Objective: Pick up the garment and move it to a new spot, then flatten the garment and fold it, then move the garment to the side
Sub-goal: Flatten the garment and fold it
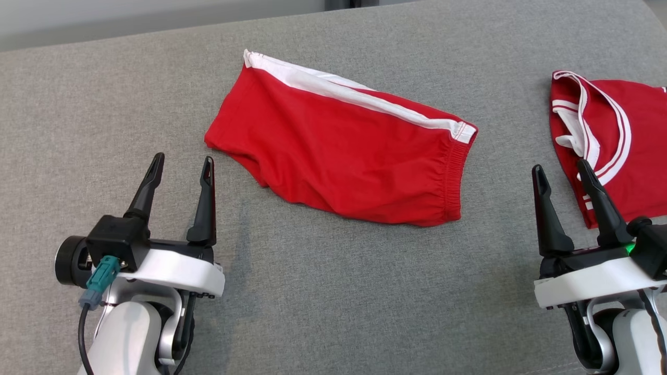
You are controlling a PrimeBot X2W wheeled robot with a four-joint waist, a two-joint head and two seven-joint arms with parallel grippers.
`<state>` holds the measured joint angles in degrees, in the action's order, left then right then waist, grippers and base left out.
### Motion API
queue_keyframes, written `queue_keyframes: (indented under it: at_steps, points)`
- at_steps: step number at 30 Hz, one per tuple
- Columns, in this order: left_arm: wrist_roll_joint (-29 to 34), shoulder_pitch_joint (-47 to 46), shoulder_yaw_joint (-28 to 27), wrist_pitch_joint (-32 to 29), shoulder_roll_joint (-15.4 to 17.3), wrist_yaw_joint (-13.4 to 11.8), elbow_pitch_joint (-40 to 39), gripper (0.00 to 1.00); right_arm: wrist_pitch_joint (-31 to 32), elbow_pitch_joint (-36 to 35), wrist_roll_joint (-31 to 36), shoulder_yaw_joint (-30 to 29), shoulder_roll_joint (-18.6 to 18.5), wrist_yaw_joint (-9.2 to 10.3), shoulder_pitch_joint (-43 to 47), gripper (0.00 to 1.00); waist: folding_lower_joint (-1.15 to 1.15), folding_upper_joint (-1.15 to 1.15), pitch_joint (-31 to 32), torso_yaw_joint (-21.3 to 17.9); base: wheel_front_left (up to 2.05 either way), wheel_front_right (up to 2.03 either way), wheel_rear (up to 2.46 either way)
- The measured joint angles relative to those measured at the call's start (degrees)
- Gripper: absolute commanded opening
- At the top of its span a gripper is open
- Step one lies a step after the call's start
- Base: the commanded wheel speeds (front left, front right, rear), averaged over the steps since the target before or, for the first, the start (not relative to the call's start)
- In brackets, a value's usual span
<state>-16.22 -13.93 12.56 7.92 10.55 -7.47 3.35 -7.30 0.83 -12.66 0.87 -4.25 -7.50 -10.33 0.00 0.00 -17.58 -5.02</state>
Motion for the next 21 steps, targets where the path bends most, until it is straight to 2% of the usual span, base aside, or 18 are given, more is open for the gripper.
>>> queue_keyframes:
  at_steps: [4, 10, 15, 21]
  points:
    - [-1.3, -1.3, 0.2, -1.3, 0.4, 1.5, 0.1, 1.0, 0.1, -0.3, -0.2, 0.1, 0.1, 0.0, 0.0, 1.0, 0.0, 0.0, -0.5, 0.0, 0.0, 0.0, 0.0]
    - [-2.5, -10.1, 1.1, -6.4, 2.6, 5.3, 3.9, 1.0, 0.2, -0.6, -0.4, 1.3, 0.2, 0.0, -1.3, 1.0, 0.0, 0.0, -2.2, -0.6, 0.0, 0.0, 0.0]
    - [-7.3, -16.0, 0.6, -12.0, 3.0, 9.4, 13.0, 1.0, 0.2, 0.2, -0.8, 2.1, 0.2, 0.0, -2.1, 1.0, 0.0, 0.0, -3.4, -2.4, 0.0, 0.0, 0.0]
    - [-10.9, -21.1, -0.3, -15.7, 3.8, 11.8, 25.0, 1.0, -0.3, 1.2, -1.4, 2.5, 0.4, 0.0, -2.4, 1.0, 0.0, 0.0, -5.0, -4.7, 0.0, 0.0, 0.0]
